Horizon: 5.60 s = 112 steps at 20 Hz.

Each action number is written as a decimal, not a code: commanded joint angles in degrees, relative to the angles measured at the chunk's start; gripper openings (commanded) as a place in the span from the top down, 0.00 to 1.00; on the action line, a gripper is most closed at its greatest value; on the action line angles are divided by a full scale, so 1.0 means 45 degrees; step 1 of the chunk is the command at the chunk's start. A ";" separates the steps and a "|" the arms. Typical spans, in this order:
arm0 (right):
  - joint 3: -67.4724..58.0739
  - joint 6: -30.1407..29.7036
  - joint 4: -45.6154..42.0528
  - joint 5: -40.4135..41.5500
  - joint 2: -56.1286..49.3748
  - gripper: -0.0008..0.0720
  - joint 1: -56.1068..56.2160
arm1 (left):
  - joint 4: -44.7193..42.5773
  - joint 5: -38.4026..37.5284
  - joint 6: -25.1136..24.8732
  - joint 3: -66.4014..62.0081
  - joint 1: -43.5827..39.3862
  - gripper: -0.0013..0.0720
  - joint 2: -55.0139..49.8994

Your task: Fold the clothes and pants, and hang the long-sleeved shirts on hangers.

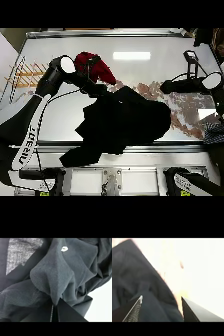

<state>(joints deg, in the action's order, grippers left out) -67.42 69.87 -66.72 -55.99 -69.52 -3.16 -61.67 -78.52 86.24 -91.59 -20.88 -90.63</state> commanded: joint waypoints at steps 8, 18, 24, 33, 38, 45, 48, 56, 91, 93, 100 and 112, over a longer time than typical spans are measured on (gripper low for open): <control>0.0024 0.2681 -0.4133 -0.1525 -0.2001 0.25 0.3755 | -0.0063 -0.0262 -0.0117 -0.0146 0.0092 0.96 -0.0282; 0.0015 0.2817 -0.4182 -0.1933 -0.1404 0.97 0.3483 | -0.1647 -0.0194 -0.0053 0.0942 0.0364 0.96 0.1642; 0.1001 0.1957 -0.4653 -0.3463 0.2229 0.97 0.0641 | -0.1418 -0.0063 0.0602 0.4357 0.0937 0.96 0.5693; 0.2977 0.1982 -0.4439 -0.2220 0.2866 0.30 -0.1243 | -0.0364 0.1875 0.0612 0.5168 -0.1579 0.96 0.7009; 0.2749 0.0408 -0.2647 -0.2215 0.4299 0.25 -0.0010 | -0.0384 0.1734 0.0593 0.4279 -0.1515 0.96 0.5605; 0.2807 -0.0379 -0.3390 -0.2186 0.4503 0.26 0.2715 | -0.0398 0.1593 0.0311 0.3963 -0.1496 0.96 0.4784; 0.2812 -0.0403 -0.4643 -0.2181 0.3721 0.29 0.3750 | -0.0384 0.1549 0.0257 0.4250 -0.1277 0.96 0.4877; 0.2807 -0.0039 -0.6479 -0.0835 0.0661 0.29 0.4376 | -0.0369 0.1491 0.0262 0.4269 -0.0078 0.96 0.5586; -1.0671 0.4435 -0.0962 -0.1987 0.2506 0.97 0.3429 | 0.0709 0.1671 0.0481 -0.7023 0.0223 0.96 0.6096; -1.0700 0.4483 -0.0879 -0.2108 0.3245 0.97 0.3429 | 0.0627 0.2919 0.0447 -0.6203 -0.0277 0.96 0.7179; -1.0690 0.6256 -0.4299 -0.5518 0.3585 0.97 0.3424 | -0.2302 0.4235 0.1535 -0.3337 -0.0427 0.96 0.9204; -0.3259 0.7295 -0.4847 -0.8903 0.2691 0.97 0.5071 | -0.2958 0.0520 0.1647 0.4401 0.0141 0.96 0.5809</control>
<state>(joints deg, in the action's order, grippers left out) -92.68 98.37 -87.92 -96.88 -59.51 16.64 -74.81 -78.22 94.04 -82.04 -19.09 -63.40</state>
